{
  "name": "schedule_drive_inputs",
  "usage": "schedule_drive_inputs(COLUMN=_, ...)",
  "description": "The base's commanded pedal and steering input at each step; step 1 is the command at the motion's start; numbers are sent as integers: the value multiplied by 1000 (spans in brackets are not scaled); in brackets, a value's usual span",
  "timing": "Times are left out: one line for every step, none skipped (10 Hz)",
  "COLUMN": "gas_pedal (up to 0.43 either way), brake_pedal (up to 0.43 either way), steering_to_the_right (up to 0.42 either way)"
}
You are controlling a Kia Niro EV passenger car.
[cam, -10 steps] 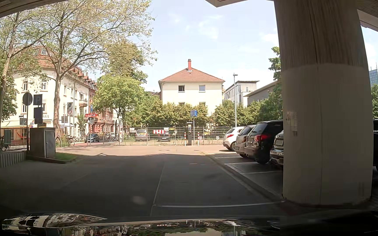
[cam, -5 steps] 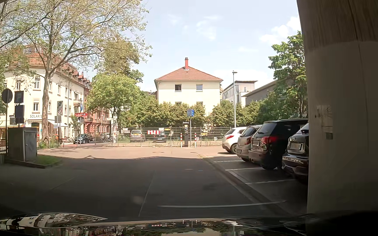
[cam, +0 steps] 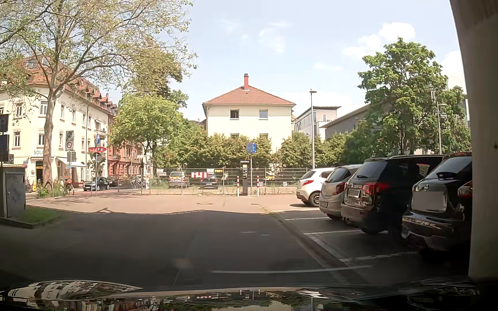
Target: Follow the waypoints while adhering to traffic rules and regulations
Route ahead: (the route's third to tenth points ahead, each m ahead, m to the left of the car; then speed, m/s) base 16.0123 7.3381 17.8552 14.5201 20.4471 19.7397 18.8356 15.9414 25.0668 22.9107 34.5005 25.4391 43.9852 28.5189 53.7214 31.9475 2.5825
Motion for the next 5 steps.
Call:
schedule_drive_inputs(gas_pedal=0, brake_pedal=91, steering_to_the_right=-30)
schedule_drive_inputs(gas_pedal=0, brake_pedal=61, steering_to_the_right=-34)
schedule_drive_inputs(gas_pedal=0, brake_pedal=37, steering_to_the_right=-38)
schedule_drive_inputs(gas_pedal=0, brake_pedal=18, steering_to_the_right=-40)
schedule_drive_inputs(gas_pedal=0, brake_pedal=12, steering_to_the_right=-44)
